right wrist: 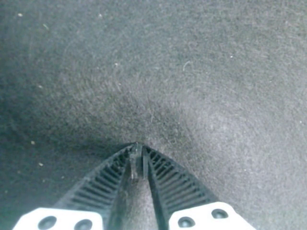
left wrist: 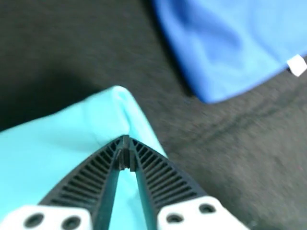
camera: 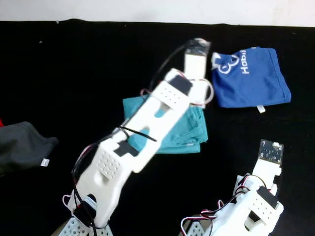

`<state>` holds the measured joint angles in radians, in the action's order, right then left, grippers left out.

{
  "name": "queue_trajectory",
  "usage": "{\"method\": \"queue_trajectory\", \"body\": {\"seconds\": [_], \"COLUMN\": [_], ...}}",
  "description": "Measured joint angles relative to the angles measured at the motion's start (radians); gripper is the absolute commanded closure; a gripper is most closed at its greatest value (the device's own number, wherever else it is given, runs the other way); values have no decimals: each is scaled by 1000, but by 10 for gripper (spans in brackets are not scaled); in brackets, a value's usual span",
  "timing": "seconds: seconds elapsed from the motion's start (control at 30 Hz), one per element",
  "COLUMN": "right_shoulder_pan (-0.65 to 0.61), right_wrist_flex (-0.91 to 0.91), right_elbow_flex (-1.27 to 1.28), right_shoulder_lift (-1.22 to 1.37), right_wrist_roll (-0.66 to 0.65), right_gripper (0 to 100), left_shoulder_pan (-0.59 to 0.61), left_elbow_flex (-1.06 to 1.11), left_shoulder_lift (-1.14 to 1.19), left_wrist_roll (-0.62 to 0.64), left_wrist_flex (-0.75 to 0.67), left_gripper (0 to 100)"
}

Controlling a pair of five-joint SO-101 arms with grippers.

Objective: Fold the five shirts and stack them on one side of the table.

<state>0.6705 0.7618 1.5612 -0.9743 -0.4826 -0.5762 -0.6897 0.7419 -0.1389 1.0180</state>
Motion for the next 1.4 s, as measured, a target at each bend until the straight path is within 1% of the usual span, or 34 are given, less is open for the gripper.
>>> {"method": "queue_trajectory", "body": {"seconds": [0.1,0.2,0.27,0.47,0.63,0.8,0.97,1.2,1.4], "right_shoulder_pan": [0,0,0,0,0,0,0,0,0], "right_wrist_flex": [0,0,0,0,0,0,0,0,0], "right_elbow_flex": [0,0,0,0,0,0,0,0,0], "right_shoulder_lift": [0,0,0,0,0,0,0,0,0], "right_wrist_roll": [0,0,0,0,0,0,0,0,0], "right_gripper": [991,991,991,991,991,991,991,991,991], "left_shoulder_pan": [-26,-28,-26,-28,-15,-57,-118,-224,-241], "left_elbow_flex": [0,-2,-11,-38,-34,28,35,69,115], "left_shoulder_lift": [0,-9,-32,-164,-180,-144,-109,-106,-104], "left_wrist_roll": [0,0,0,-3,-3,11,84,107,107], "left_wrist_flex": [0,20,86,350,485,494,436,422,382], "left_gripper": [992,992,992,991,991,991,991,991,991]}}
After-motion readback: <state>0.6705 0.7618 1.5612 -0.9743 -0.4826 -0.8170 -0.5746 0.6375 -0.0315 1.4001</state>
